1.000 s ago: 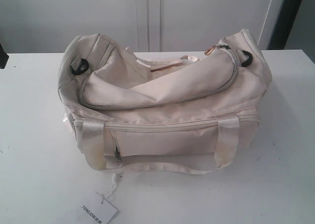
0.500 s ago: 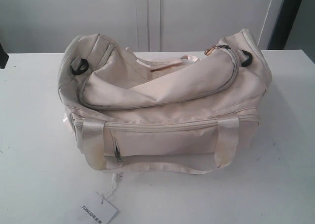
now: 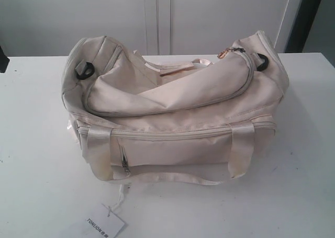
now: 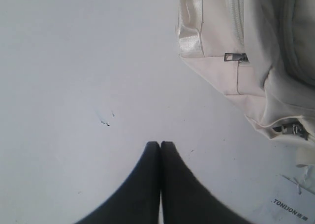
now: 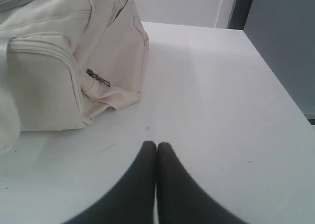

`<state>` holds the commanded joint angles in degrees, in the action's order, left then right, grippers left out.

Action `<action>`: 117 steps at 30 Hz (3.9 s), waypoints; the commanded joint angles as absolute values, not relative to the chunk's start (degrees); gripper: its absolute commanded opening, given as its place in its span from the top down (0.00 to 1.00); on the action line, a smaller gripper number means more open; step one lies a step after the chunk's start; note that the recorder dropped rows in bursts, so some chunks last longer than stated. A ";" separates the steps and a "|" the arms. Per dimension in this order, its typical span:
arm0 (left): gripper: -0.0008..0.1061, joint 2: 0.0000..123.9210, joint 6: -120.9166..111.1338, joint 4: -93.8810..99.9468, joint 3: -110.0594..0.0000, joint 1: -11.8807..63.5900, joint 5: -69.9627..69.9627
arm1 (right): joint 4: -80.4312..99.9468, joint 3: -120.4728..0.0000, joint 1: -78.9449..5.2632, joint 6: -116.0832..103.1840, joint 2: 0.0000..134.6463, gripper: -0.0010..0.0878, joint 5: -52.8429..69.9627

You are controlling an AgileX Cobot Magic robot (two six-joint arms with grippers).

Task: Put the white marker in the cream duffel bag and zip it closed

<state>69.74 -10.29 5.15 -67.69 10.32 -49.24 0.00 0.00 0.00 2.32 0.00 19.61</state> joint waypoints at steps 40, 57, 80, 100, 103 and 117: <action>0.99 68.50 -10.29 5.15 -67.69 10.32 -49.24 | 0.00 0.00 0.00 2.32 0.00 0.99 19.61; 0.99 59.73 -10.07 7.81 -64.31 10.32 -44.11 | 0.00 0.00 0.00 2.32 0.00 0.99 19.61; 0.99 37.41 -10.68 6.93 -40.33 1.30 -35.98 | 0.00 0.00 0.00 2.32 0.00 0.99 19.61; 0.99 18.12 -10.68 6.85 -24.88 1.30 -33.96 | 0.00 0.00 0.00 2.32 0.00 0.99 19.61; 0.99 14.88 -10.68 6.85 -21.21 1.30 -33.62 | 0.00 0.00 0.00 2.32 0.00 0.99 19.61; 0.99 2.57 -10.58 6.90 -5.07 1.30 -17.58 | 0.00 0.00 0.00 2.32 0.00 0.99 19.61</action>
<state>2.57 -10.58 6.90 -5.07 1.30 -17.58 0.00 0.00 0.00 2.32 0.00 19.61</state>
